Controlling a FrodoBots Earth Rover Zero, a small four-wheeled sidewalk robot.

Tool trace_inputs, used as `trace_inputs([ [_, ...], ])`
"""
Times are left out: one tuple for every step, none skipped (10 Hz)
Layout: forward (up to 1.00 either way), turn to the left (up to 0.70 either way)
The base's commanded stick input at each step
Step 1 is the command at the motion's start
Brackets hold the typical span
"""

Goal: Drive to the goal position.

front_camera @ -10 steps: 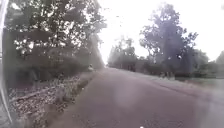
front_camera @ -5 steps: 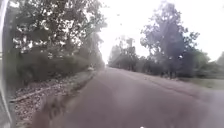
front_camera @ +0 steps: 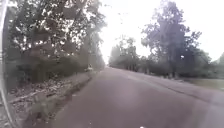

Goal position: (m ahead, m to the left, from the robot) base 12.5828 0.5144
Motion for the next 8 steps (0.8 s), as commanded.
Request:
trace_inputs([
  [0.7, 0.01],
  [0.7, 0.01],
  [0.7, 0.01],
  [0.7, 0.01],
  [0.7, 0.01],
  [0.7, 0.01],
  [0.7, 0.01],
  [0.7, 0.01],
])
